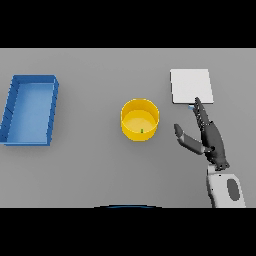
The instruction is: Pick up the red beaker and tilt it to pour out 1 green nut into yellow bowl. Pick up the yellow bowl and place it on the metallic measuring scale.
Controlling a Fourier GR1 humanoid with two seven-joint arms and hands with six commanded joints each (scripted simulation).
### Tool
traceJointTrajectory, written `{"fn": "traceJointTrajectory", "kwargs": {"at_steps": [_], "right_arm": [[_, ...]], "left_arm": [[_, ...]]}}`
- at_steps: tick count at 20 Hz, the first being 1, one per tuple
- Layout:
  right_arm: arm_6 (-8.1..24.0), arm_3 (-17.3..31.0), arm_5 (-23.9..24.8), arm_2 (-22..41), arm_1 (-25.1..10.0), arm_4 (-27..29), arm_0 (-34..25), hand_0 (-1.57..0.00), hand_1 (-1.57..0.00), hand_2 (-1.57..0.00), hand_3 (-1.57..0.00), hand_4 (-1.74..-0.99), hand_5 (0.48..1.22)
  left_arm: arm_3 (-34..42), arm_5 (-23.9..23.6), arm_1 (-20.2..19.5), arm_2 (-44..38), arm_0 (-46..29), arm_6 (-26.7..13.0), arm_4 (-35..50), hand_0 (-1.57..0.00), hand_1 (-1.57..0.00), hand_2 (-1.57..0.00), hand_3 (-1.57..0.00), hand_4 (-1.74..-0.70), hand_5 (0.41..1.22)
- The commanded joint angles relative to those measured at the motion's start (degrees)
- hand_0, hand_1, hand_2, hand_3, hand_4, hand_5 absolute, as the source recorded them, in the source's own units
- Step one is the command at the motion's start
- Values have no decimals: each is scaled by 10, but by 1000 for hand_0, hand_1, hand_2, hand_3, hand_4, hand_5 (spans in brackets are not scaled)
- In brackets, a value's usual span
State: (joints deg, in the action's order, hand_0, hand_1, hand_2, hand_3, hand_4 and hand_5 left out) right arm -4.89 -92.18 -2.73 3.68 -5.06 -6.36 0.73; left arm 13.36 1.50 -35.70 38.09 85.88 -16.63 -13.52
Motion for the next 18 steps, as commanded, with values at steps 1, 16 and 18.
{"fn": "traceJointTrajectory", "kwargs": {"at_steps": [1, 16, 18], "right_arm": [[1, 5, -3, 1, 1, 2, -2, 1, 1, 1, 1, -1276, 654], [-20, 0, -14, -2, -24, -1, 8, 1, 1, 1, 1, -1315, 722], [-15, 6, -9, 1, -20, -10, 7, 1, 1, 1, 1, -1327, 724]], "left_arm": [[4, -12, -4, -3, -18, -16, 12, -1571, -1568, -1568, -1439, -1732, 1221], [285, -183, -89, -24, -340, -166, 224, -1571, -1571, -1571, -1386, -1740, 1221], [322, -207, -103, -10, -364, -183, 242, -1571, -1571, -1571, -1340, -1738, 1221]]}}
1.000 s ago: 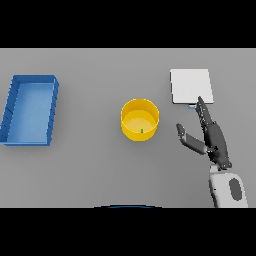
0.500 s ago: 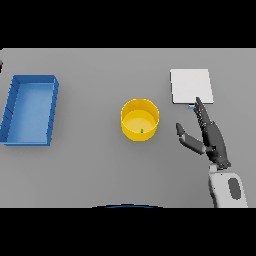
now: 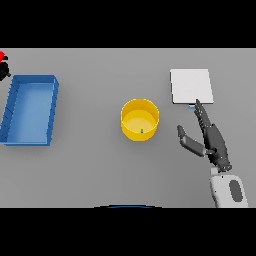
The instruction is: Pick up the red beaker and tilt it to pour out 1 green nut into yellow bowl. Pick up the yellow bowl and place it on the metallic measuring scale.
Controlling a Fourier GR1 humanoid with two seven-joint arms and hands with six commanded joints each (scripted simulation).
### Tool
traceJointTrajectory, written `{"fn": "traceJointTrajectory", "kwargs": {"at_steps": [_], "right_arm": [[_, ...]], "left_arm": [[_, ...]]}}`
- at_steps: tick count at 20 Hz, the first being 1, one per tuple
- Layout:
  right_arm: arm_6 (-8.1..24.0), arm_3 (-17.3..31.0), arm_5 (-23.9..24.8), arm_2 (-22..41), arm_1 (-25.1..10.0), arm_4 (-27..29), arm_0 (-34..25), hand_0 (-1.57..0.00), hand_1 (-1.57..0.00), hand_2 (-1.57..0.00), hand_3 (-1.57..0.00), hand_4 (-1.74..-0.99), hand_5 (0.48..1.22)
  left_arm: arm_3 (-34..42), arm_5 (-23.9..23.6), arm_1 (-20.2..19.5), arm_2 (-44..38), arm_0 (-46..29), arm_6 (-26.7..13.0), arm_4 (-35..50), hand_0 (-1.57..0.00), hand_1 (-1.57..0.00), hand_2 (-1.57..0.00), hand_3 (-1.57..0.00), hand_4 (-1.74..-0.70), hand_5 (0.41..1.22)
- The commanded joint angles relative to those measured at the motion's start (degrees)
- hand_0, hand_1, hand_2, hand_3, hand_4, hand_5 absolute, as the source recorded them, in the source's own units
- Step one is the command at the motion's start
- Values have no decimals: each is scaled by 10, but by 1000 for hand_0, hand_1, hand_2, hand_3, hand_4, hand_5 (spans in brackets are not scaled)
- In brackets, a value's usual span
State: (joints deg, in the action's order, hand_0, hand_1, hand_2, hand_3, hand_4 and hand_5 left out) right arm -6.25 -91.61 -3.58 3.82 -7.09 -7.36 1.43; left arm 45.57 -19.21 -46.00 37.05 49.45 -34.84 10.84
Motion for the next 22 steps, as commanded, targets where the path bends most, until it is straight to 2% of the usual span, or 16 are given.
{"fn": "traceJointTrajectory", "kwargs": {"at_steps": [1, 2, 3, 5, 6, 8, 9, 10, 12, 14, 17, 22], "right_arm": [[3, 8, 0, -5, -1, 4, -9, 1, 1, 1, 1, -1332, 723], [-3, 4, 2, 1, 4, 0, -4, 1, 1, 1, 1, -1335, 725], [2, 5, 4, -1, 4, 1, -8, 1, 1, 1, 1, -1336, 727], [-1, 5, 7, -2, 1, -5, -8, 1, 1, 1, 1, -1326, 728], [-7, -1, 5, -2, -1, -3, -5, 1, 1, 1, 1, -1326, 730], [2, 2, 7, -1, 1, -4, -14, 1, 1, 1, 1, -1327, 730], [1, 1, 5, -2, -1, -2, -12, 1, 1, 1, 1, -1325, 731], [5, 8, 8, -1, 1, -5, -12, 1, 1, 1, 1, -1320, 731], [0, 7, 4, -3, -2, -1, -11, 1, 1, 1, 1, -1321, 727], [-4, -1, 4, -2, -2, -1, -4, 1, 1, 1, 1, -1321, 725], [3, 4, 3, -3, -2, 0, -10, 1, 1, 1, 1, -1315, 724], [3, 4, 10, 0, -3, -11, -8, 1, 1, 1, 1, -1300, 717]], "left_arm": [[7, -14, -6, 12, -7, -1, 13, -1571, -1571, -1571, -1326, -1738, 1190], [20, -29, -12, 20, -14, 0, 24, -1571, -1571, -1571, -1319, -1737, 1146], [39, -39, -17, 30, -23, 0, 36, -1571, -1571, -1571, -1369, -1682, 1106], [69, -52, -27, 50, -38, 0, 55, -1571, -1571, -1571, -1442, -1588, 962], [85, -55, -33, 58, -43, 0, 66, -1571, -1571, -1571, -1273, -1502, 896], [110, -43, -47, 72, -54, -1, 85, -1571, -1571, -1571, -935, -1253, 810], [140, -32, -57, 66, -62, 0, 100, -1571, -1520, -1410, -852, -1135, 779], [164, -21, -63, 59, -70, 7, 118, -1437, -1291, -1163, -715, -1046, 757], [184, 5, -74, 53, -76, 16, 138, -982, -830, -747, -464, -922, 716], [193, 23, -78, 57, -80, 17, 141, -628, -531, -478, -297, -851, 688], [196, 39, -82, 74, -70, -1, 130, -321, -271, -244, -151, -794, 659], [180, 50, -84, 90, -60, -1, 121, -105, -88, -79, -49, -746, 655]]}}
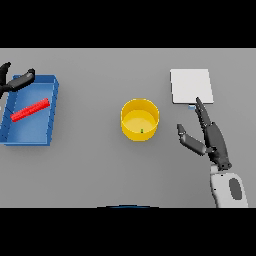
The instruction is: Pick up the red beaker and tilt it to pour out 1 green nut into yellow bowl. Pick up the yellow bowl and place it on the metallic measuring scale.
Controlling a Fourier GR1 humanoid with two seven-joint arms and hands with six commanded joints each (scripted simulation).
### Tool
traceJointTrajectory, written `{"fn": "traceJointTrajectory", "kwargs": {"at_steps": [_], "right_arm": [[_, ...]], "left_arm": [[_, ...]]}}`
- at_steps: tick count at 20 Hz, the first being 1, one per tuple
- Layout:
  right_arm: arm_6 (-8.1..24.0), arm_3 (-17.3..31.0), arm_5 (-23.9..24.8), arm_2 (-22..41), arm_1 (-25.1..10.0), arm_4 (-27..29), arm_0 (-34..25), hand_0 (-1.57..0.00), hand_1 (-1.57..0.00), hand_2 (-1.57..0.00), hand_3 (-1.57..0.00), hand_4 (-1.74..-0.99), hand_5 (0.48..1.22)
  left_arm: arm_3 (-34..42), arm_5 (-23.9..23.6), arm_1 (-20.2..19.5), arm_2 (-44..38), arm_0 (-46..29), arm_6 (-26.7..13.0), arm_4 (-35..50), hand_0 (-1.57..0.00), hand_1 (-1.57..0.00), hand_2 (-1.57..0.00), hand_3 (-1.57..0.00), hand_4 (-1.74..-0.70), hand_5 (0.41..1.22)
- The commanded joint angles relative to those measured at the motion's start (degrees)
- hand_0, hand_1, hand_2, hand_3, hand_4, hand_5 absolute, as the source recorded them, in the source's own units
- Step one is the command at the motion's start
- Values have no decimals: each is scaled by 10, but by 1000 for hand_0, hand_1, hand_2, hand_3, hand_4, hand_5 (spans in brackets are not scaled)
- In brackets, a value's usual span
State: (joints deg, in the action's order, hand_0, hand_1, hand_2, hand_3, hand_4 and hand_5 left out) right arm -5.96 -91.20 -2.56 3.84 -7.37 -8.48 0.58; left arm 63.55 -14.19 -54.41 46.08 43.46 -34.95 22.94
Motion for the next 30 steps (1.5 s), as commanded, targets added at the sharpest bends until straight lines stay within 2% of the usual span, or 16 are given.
{"fn": "traceJointTrajectory", "kwargs": {"at_steps": [1, 3, 4, 6, 7, 8, 10, 13, 17, 18, 22, 26, 30], "right_arm": [[-2, -5, -2, 1, 1, 3, 3, 1, 1, 1, 1, -1290, 714], [19, -4, -2, 1, -2, 0, -8, 1, 1, 1, 1, -1277, 704], [29, -8, 13, 12, -2, -28, -10, 1, 1, 1, 1, -1281, 688], [50, -6, 19, 26, -19, -68, -29, 1, 1, 1, 1, -1222, 662], [45, -3, 2, 33, -28, -67, -45, 1, 1, 1, 1, -1190, 663], [23, 1, -16, 44, -34, -69, -58, -13, 1, 1, 1, -1167, 672], [4, 3, -61, 58, -68, -71, -86, -8, 1, 1, 1, -1202, 683], [15, 28, -90, 103, -103, -136, -146, -3, 1, 1, 1, -1260, 656], [6, 49, -119, 167, -144, -223, -203, -1, 1, 1, 1, -1230, 620], [-8, 60, -122, 180, -148, -236, -213, 0, 1, 1, 1, -1227, 616], [-25, 79, -165, 223, -169, -273, -262, 0, 1, 1, 1, -1231, 625], [-24, 109, -196, 260, -162, -299, -307, 1, 1, 1, 1, -1210, 641], [-47, 130, -212, 282, -165, -311, -325, 1, 1, 1, 1, -1220, 651]], "left_arm": [[-1, -6, 2, 2, 1, 0, -6, -83, -70, -63, -39, -738, 656], [-4, -22, 8, -1, 1, 15, -10, -53, -45, -40, -25, -730, 661], [-2, -29, 8, -3, -2, 15, -8, -42, -36, -32, -19, -728, 664], [4, -40, 8, -4, -4, 22, -10, -27, -22, -20, -12, -718, 675], [3, -43, 11, -7, -5, 31, -6, -21, -18, -16, -9, -716, 682], [6, -44, 13, -8, -6, 31, -4, -17, -14, -12, -7, -720, 685], [14, -53, 9, -8, -13, 39, -5, -10, -9, -8, -4, -726, 700], [16, -54, 9, -8, -12, 37, -3, -5, -4, -3, -2, -739, 709], [19, -55, 8, -13, -19, 47, 4, -1, -1, -1, 0, -747, 711], [21, -55, 5, -11, -21, 46, 2, -1, -1, 0, 0, -748, 712], [12, -52, 10, -17, -21, 63, 7, 0, 0, 0, 1, -755, 716], [8, -52, 18, -20, -21, 68, 13, 1, 1, 1, 1, -766, 721], [6, -53, 16, -27, -27, 79, 20, 1, 1, 1, 1, -784, 725]]}}
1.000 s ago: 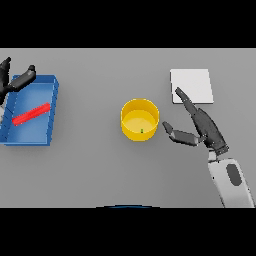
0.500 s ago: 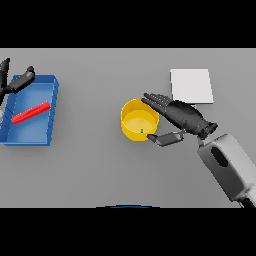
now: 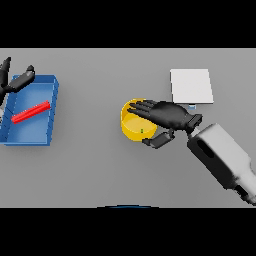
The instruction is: Pick up the red beaker and tilt it to pour out 1 green nut into yellow bowl. Pick up the yellow bowl and place it on the metallic measuring scale.
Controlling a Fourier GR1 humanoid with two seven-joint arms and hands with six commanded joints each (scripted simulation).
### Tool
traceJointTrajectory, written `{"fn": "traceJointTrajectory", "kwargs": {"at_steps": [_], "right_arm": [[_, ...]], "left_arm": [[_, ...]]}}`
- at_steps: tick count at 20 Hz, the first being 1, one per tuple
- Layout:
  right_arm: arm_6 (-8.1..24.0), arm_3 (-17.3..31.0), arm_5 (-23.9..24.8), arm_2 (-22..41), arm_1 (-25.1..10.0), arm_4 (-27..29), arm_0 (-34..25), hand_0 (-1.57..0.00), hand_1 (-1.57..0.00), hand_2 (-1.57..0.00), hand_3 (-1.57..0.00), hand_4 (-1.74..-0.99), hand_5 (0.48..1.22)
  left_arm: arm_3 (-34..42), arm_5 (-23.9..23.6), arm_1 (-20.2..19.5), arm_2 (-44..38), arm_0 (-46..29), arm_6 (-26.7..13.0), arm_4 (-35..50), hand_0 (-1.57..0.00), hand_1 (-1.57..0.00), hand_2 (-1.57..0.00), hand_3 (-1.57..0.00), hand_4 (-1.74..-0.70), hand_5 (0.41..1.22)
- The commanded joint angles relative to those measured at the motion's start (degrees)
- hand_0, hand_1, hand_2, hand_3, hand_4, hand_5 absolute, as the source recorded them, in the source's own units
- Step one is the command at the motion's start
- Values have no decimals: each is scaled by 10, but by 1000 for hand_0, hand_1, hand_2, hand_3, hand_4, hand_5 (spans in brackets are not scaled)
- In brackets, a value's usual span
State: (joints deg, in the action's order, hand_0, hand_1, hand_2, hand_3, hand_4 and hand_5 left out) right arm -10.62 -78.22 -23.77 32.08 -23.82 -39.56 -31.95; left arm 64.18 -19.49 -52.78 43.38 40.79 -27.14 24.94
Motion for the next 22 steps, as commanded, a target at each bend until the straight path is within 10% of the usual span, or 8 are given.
{"fn": "traceJointTrajectory", "kwargs": {"at_steps": [1, 17, 22], "right_arm": [[-8, 13, 3, 6, 4, -5, -1, 1, 1, 1, 1, -1224, 653], [-53, 116, -3, 52, 27, -35, -39, 1, 1, -15, -42, -1289, 721], [-35, 123, -5, 47, 35, -31, -37, -173, -145, -204, -243, -1396, 875]], "left_arm": [[4, 0, -2, 1, 1, 0, -1, 1, 1, 1, 1, -786, 728], [16, -3, -8, 1, 0, -7, 0, 1, 1, 1, 1, -793, 729], [22, -7, -5, 2, 2, -12, 1, 1, 1, 1, 1, -796, 730]]}}
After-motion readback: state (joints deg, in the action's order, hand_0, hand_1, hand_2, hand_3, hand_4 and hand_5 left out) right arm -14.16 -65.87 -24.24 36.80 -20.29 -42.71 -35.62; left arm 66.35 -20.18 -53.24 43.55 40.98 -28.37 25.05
